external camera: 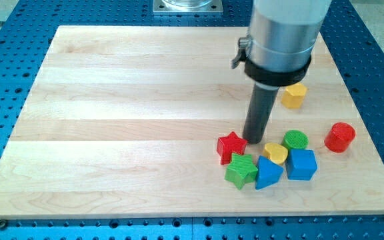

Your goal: Push the hexagon diagonally to the red star

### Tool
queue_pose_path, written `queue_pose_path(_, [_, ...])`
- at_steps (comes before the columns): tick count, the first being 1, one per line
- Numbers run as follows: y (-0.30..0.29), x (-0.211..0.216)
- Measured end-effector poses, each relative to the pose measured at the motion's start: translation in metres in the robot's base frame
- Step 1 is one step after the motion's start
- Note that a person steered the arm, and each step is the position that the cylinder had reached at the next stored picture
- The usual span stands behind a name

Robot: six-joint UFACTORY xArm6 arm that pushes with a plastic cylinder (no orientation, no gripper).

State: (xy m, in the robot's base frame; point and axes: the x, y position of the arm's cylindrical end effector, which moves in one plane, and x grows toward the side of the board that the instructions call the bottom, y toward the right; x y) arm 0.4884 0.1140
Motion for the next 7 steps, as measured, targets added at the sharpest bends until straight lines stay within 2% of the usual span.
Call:
queue_pose_path(1, [0.016, -0.038])
queue_pose_path(3, [0.024, -0.157])
queue_pose_path(4, [0.069, -0.162])
queue_pose_path(5, [0.134, -0.145])
queue_pose_path(6, [0.178, -0.098])
queue_pose_path(7, [0.180, -0.084])
